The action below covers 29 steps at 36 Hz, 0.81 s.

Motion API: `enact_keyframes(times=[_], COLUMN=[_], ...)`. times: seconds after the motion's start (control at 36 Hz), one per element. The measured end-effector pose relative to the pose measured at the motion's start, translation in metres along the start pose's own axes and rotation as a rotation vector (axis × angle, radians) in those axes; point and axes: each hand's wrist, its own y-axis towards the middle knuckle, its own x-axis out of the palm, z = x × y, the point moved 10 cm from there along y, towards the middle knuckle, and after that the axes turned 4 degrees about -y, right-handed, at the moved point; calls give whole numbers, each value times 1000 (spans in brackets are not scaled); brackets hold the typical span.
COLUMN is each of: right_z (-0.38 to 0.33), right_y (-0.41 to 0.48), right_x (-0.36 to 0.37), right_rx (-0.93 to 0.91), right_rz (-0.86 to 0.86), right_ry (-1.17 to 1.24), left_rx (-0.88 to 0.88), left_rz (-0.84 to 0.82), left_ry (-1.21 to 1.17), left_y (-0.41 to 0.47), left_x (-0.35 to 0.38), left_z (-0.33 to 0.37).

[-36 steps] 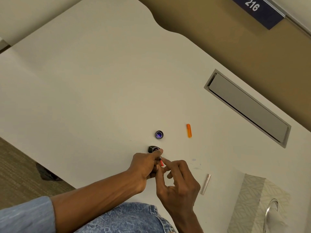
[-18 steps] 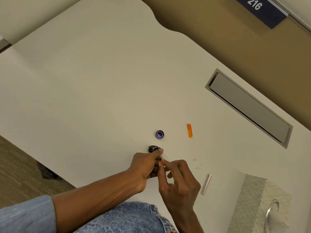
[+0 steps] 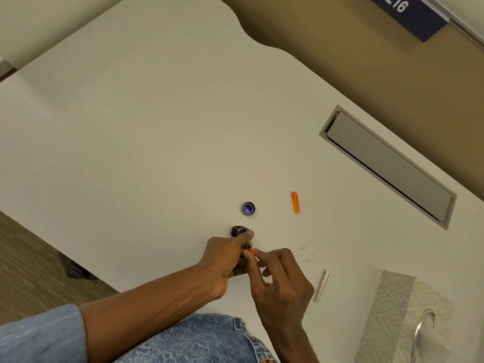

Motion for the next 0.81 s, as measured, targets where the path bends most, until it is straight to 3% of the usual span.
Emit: enact_keyframes(times=[0.81], right_z=[-1], right_y=[-5], right_x=[-2], right_rx=[-18], right_rz=[31], right_ry=[56], left_rx=[12], left_rz=[-11], left_ry=[2], left_y=[3], left_x=[-1], left_z=[-2])
